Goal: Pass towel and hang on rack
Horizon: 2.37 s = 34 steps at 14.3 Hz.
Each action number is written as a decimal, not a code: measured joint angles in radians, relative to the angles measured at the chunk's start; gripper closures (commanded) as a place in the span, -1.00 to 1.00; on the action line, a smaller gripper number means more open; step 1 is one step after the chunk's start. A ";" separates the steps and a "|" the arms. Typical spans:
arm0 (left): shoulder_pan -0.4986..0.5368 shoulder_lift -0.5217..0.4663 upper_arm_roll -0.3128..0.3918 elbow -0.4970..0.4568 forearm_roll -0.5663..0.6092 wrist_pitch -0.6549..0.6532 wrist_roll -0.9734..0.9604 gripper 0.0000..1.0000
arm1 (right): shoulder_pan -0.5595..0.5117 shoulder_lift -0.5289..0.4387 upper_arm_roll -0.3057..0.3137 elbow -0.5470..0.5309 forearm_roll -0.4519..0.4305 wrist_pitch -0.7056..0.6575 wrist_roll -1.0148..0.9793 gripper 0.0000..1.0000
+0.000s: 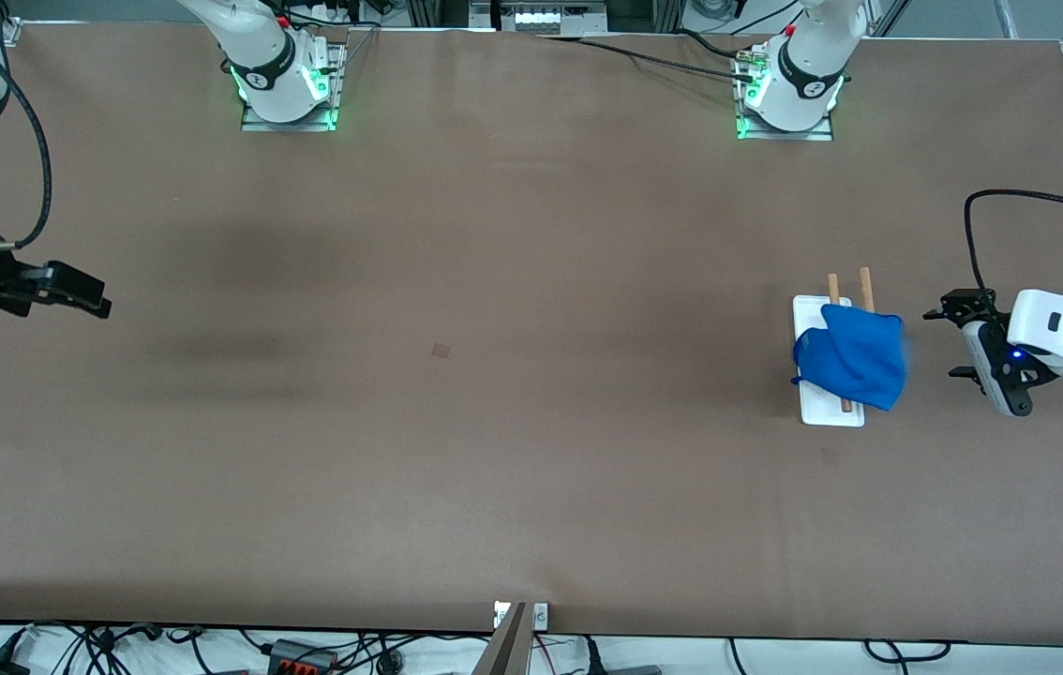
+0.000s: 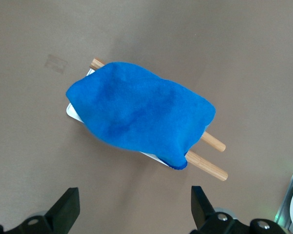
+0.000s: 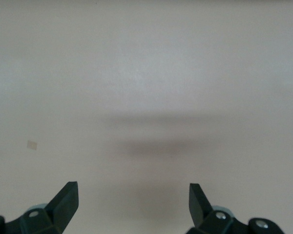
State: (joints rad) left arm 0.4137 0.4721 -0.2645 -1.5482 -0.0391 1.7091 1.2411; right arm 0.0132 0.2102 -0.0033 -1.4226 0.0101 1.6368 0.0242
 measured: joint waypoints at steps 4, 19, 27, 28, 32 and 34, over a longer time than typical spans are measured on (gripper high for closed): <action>-0.002 -0.005 -0.009 0.020 0.000 -0.001 0.005 -1.00 | 0.000 -0.068 0.000 -0.100 0.000 0.004 0.001 -1.00; -0.057 -0.054 -0.059 0.231 -0.078 -0.258 -0.895 -1.00 | -0.008 -0.156 -0.007 -0.212 -0.006 0.023 -0.009 -1.00; -0.083 -0.198 -0.107 0.196 -0.048 -0.334 -1.202 -1.00 | -0.015 -0.227 -0.011 -0.304 -0.006 0.088 -0.009 -1.00; -0.087 -0.209 -0.114 0.184 -0.037 -0.334 -1.217 -1.00 | -0.017 -0.232 -0.013 -0.304 -0.006 0.090 -0.009 -1.00; -0.087 -0.219 -0.119 0.165 -0.026 -0.333 -1.240 -1.00 | -0.018 -0.235 -0.013 -0.290 -0.006 0.099 -0.016 -1.00; -0.086 -0.219 -0.119 0.165 -0.017 -0.333 -1.252 -1.00 | -0.018 -0.235 -0.013 -0.279 -0.006 0.100 -0.021 -1.00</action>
State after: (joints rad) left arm 0.3278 0.2535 -0.3834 -1.3832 -0.0562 1.3766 -0.0111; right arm -0.0045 -0.0245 -0.0162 -1.7016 0.0045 1.7364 0.0031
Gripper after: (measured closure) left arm 0.000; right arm 0.000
